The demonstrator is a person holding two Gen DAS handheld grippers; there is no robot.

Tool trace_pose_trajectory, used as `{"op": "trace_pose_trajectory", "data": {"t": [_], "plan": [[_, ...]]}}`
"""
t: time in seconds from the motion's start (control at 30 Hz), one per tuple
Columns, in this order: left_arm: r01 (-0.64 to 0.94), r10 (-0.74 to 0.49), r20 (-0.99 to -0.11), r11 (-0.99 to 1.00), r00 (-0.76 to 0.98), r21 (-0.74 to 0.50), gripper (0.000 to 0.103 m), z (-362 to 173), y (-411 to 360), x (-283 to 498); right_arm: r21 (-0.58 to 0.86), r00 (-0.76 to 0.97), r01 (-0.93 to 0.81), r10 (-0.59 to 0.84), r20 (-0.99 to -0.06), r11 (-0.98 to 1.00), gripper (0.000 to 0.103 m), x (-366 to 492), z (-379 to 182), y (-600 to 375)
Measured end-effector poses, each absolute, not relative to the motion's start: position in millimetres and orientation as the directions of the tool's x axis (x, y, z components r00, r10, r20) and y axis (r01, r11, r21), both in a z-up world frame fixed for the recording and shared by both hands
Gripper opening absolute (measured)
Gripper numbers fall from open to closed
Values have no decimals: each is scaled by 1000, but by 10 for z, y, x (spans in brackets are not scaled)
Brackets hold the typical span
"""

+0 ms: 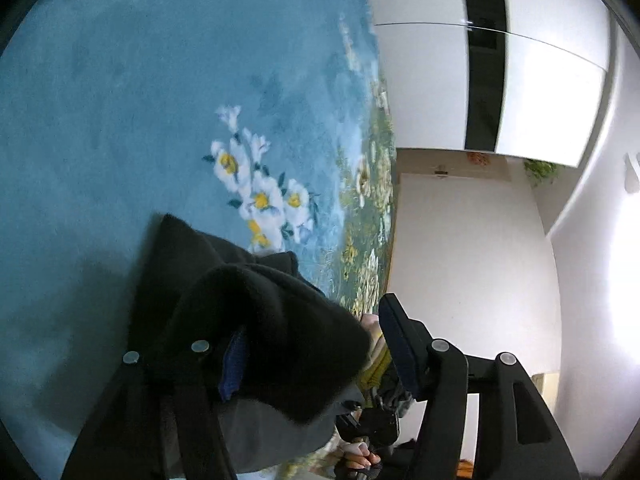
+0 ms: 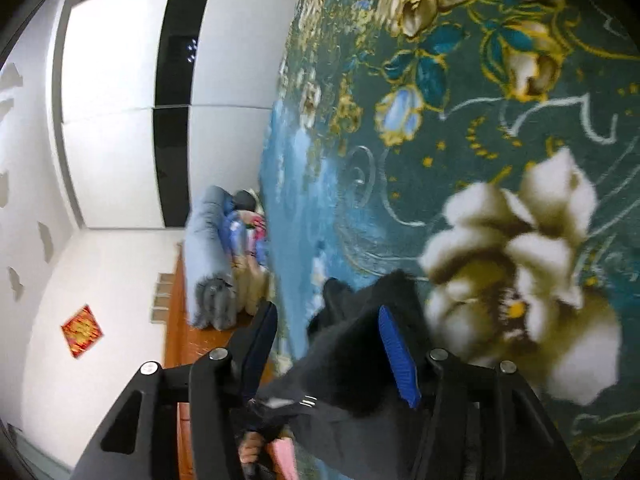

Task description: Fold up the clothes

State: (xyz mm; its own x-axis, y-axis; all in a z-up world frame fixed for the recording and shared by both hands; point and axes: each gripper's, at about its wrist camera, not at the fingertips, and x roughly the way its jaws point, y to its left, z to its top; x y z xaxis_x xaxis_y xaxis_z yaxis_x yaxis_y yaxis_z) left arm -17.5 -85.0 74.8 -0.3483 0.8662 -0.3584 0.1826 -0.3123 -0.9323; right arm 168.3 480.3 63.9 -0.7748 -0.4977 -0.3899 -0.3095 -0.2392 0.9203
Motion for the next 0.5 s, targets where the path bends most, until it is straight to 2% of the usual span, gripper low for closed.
{"op": "trace_pose_trajectory", "data": {"t": [0.13,0.23,0.33,0.4,0.5], "plan": [[115,850,-338,-320,-404,-941,64,872,-1019,-106,845,-708,-367,-472,-525,-389,57,1721,600,4747],[84,796,-427,-436,-429,-896,64,898,-1119,-75,787,-655,-354,-467,-594,-505,57,1691,625,4610],[105,669,-601,-626,-437,-773,64,795,-1187,-25,700,-596,-305,-444,-669,-645,57,1610,709,4418],[91,620,-680,-709,-392,-699,64,704,-1165,10,655,-566,-267,-436,-700,-707,57,1567,752,4312],[36,572,-752,-788,-328,-615,64,608,-1012,39,615,-550,-249,-414,-725,-748,57,1454,780,4245]]}}
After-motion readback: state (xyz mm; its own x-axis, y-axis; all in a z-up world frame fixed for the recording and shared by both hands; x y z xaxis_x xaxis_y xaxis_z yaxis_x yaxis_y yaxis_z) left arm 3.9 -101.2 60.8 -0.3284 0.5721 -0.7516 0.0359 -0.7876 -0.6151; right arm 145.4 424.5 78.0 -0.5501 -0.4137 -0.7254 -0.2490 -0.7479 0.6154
